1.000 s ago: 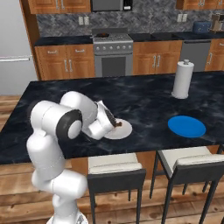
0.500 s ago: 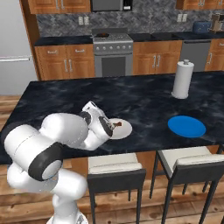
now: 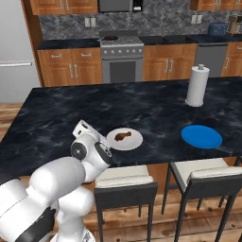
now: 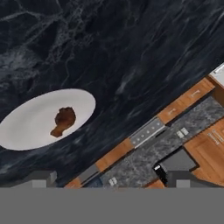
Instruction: Take the chicken drumsticks from the pan and place one on each plate on the dining counter.
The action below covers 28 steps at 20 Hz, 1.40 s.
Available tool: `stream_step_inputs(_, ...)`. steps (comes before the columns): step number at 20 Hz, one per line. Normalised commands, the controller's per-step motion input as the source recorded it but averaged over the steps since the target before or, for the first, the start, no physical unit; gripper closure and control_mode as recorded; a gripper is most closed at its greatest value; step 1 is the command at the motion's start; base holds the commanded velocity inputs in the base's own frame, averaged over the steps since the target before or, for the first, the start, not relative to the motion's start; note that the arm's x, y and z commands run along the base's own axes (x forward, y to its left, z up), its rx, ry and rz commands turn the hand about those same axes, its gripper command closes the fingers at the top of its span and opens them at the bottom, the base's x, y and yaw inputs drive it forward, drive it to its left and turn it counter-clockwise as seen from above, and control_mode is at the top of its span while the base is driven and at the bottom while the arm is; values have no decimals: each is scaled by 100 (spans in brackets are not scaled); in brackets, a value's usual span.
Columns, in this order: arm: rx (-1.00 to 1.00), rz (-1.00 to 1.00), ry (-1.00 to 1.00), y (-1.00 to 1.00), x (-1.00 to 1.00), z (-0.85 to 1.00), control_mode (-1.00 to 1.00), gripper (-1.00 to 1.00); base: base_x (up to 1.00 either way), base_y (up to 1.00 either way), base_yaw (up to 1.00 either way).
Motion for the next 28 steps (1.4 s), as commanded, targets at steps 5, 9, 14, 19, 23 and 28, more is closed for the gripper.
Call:
stream_step_inputs(5,20,-5,4,16,-31,40,-100,-100,0,0,0)
stream_step_inputs(9,53,-1,-32,1,-46,74,-100,-100,0,0,0)
stream_step_inputs(14,67,-1,-37,0,-68,99,-100,-100,0,0,0)
stream_step_inputs(19,74,0,-12,0,-64,100,-100,-100,0,0,0)
stream_step_inputs(23,70,0,14,-4,-61,100,-100,-100,0,0,0)
stream_step_inputs(28,61,-1,45,-1,-47,100,-100,-100,0,0,0)
